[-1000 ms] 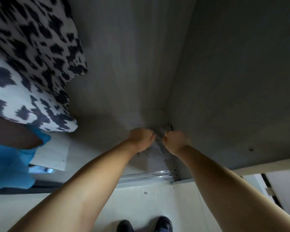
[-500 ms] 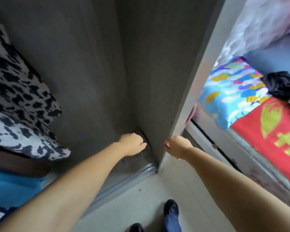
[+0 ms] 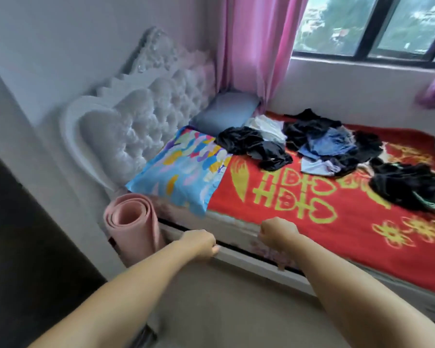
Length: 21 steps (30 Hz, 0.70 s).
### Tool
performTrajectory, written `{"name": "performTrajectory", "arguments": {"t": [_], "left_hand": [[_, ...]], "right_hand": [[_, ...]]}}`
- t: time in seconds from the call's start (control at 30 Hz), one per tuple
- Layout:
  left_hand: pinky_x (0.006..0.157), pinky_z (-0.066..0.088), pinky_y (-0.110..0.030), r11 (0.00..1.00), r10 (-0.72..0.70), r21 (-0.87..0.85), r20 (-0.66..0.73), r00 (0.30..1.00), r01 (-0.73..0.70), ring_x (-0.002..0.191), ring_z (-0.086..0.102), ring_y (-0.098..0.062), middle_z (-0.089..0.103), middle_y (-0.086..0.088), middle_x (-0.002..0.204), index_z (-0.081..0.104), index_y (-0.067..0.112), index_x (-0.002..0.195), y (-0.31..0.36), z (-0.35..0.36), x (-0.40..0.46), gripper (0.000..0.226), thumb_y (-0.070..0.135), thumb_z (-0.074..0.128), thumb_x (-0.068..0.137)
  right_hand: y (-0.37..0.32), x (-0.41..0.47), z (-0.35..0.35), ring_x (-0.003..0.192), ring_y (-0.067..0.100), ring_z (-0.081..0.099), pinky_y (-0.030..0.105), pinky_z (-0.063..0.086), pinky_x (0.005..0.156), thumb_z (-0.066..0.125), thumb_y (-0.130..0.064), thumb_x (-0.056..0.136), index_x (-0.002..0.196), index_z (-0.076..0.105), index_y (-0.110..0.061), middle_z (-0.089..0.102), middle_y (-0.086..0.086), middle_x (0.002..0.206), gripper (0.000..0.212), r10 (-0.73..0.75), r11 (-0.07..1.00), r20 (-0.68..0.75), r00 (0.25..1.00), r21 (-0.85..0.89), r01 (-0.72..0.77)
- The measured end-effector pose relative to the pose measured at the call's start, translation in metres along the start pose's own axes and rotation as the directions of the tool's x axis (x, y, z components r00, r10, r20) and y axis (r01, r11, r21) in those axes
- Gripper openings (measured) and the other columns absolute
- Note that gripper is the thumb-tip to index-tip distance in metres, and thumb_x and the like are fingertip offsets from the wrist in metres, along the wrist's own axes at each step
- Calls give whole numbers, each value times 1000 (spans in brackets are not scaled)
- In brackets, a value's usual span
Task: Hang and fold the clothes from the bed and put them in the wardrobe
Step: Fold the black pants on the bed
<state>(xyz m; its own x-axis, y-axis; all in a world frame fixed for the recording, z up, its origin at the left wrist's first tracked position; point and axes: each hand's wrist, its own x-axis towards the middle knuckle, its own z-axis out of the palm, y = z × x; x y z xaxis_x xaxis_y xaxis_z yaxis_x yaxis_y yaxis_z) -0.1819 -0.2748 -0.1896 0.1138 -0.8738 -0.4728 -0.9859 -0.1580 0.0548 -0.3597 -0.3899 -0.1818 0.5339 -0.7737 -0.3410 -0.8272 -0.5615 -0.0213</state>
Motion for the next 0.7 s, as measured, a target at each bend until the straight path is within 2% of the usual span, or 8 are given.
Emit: {"name": "performTrajectory", "arguments": {"t": [0.07, 0.1, 0.17, 0.23, 0.3, 0.4, 0.47, 0.7], "left_hand": [[85, 45, -34, 999, 11, -30, -1, 1000, -11, 105, 61, -28, 65, -8, 111, 65, 14, 102, 30, -24, 39, 42, 44, 36, 99], [83, 46, -33, 998, 24, -58, 0, 1000, -24, 96, 64, -27, 66, -6, 100, 64, 14, 93, 47, -34, 58, 41, 44, 36, 99], [72, 48, -31, 990, 54, -133, -9, 999, -55, 69, 62, -23, 62, -2, 76, 56, 14, 78, 84, -53, 91, 41, 42, 35, 100], [63, 44, -30, 975, 88, -201, -31, 996, -93, 58, 56, -20, 59, -1, 70, 51, 13, 74, 123, -68, 125, 42, 42, 36, 100], [59, 39, -30, 966, 142, -213, -42, 989, -148, 60, 51, -21, 57, -3, 72, 48, 13, 74, 160, -80, 155, 42, 43, 36, 100], [54, 32, -29, 964, 220, -144, -28, 975, -222, 61, 45, -20, 50, -1, 67, 44, 13, 72, 206, -96, 190, 42, 41, 35, 101], [51, 29, -28, 961, 254, -105, -32, 967, -256, 57, 41, -19, 48, 0, 65, 44, 12, 71, 230, -108, 212, 42, 40, 35, 101], [57, 37, -30, 941, 335, -62, 10, 942, -334, 60, 47, -21, 55, -4, 71, 52, 11, 73, 280, -136, 309, 45, 42, 34, 101]], "right_hand": [[55, 4, -5, 77, 23, 51, 33, 47, 69, 39, -29, 96, 87, 58, -14, 57, 2, 89, 26, 63, 998, 9, 998, 13, -63], [82, 5, -7, 74, 23, 51, 32, 46, 67, 38, -30, 98, 81, 54, -13, 56, 2, 87, 29, 95, 995, 16, 995, 11, -95], [136, 6, -13, 75, 25, 52, 32, 47, 66, 36, -32, 99, 82, 53, -13, 54, 3, 85, 31, 160, 987, 31, 987, 5, -160], [187, 5, -19, 79, 26, 53, 32, 48, 69, 35, -32, 100, 78, 51, -13, 52, 1, 82, 33, 220, 975, 38, 975, 27, -221], [232, 4, -25, 79, 25, 59, 31, 49, 70, 35, -32, 99, 72, 47, -15, 53, -1, 81, 34, 271, 961, 45, 962, 48, -273], [286, 6, -31, 71, 20, 67, 29, 54, 65, 35, -31, 99, 81, 56, -13, 59, -1, 79, 33, 340, 937, 40, 940, 69, -342], [313, 12, -31, 63, 18, 69, 26, 51, 57, 34, -30, 98, 82, 58, -13, 60, -2, 75, 34, 369, 924, 24, 929, 96, -370], [392, 64, -18, 59, 17, 71, 25, 50, 55, 33, -29, 98, 87, 63, -9, 67, 3, 78, 38, 451, 877, 85, 889, 145, -459]]}}
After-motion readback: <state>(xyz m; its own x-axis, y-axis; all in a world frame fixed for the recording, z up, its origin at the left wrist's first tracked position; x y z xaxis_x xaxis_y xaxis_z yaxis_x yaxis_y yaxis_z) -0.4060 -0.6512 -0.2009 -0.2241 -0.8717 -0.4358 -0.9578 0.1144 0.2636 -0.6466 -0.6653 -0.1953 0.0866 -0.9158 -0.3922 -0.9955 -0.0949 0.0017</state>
